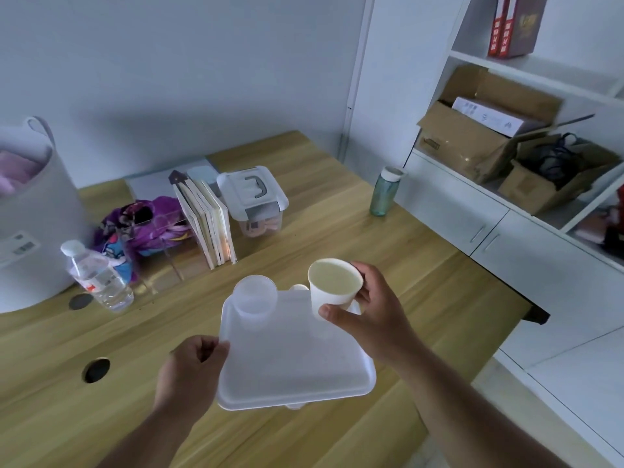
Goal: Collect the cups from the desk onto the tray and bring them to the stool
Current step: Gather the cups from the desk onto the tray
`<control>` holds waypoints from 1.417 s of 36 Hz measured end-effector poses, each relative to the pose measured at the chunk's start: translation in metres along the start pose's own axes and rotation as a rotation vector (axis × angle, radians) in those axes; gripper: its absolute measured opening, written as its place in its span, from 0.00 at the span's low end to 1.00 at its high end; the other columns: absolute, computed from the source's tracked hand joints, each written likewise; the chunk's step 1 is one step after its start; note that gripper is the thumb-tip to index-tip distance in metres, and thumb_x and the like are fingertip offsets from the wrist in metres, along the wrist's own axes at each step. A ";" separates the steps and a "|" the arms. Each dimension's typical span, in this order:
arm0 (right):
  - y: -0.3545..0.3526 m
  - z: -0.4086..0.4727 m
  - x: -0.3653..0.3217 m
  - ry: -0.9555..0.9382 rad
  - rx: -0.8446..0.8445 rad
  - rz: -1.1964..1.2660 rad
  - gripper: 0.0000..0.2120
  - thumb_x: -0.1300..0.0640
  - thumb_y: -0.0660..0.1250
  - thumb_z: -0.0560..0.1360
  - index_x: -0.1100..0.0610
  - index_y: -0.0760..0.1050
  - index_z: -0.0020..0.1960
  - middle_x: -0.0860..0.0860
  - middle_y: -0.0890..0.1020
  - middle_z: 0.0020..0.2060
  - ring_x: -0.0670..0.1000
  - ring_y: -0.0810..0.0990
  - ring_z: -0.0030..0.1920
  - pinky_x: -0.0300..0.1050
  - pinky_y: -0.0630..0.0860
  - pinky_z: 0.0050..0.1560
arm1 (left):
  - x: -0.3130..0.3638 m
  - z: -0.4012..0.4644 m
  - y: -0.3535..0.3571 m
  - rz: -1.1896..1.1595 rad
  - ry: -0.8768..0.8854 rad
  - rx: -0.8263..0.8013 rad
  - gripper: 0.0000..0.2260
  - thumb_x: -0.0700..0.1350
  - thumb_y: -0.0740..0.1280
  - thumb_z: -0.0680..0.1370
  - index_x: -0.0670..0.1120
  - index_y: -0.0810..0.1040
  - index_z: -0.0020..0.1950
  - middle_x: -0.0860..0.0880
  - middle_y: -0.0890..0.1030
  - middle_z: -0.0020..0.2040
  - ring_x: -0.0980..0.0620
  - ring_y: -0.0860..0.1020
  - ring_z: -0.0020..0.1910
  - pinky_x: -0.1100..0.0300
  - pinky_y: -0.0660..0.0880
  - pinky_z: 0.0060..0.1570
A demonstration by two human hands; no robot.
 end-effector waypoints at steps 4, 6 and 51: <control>0.006 0.004 0.001 -0.030 -0.007 -0.038 0.33 0.57 0.83 0.69 0.36 0.70 0.63 0.39 0.82 0.61 0.38 0.81 0.62 0.37 0.77 0.60 | 0.000 -0.004 -0.005 -0.003 0.003 0.007 0.06 0.47 0.73 0.79 0.51 0.86 0.41 0.51 0.87 0.35 0.47 0.85 0.37 0.55 0.77 0.35; 0.008 0.007 0.003 -0.034 0.004 -0.065 0.32 0.56 0.83 0.69 0.34 0.70 0.62 0.35 0.82 0.59 0.38 0.80 0.62 0.36 0.76 0.60 | -0.002 -0.005 -0.006 -0.010 -0.001 0.003 0.06 0.46 0.73 0.79 0.51 0.86 0.42 0.51 0.88 0.36 0.47 0.85 0.37 0.55 0.77 0.35; 0.130 0.126 0.148 0.123 -0.391 -0.771 0.30 0.48 0.63 0.78 0.45 0.64 0.79 0.48 0.72 0.76 0.56 0.74 0.73 0.54 0.73 0.69 | -0.025 0.062 -0.066 0.053 -0.080 0.229 0.08 0.46 0.72 0.79 0.53 0.84 0.40 0.49 0.87 0.39 0.42 0.83 0.40 0.55 0.74 0.37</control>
Point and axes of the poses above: each hand's wrist, its own z-axis towards the middle knuckle, its own y-axis out of the palm, x = y × z, the point moved 10 cm from there along z, towards the middle knuckle
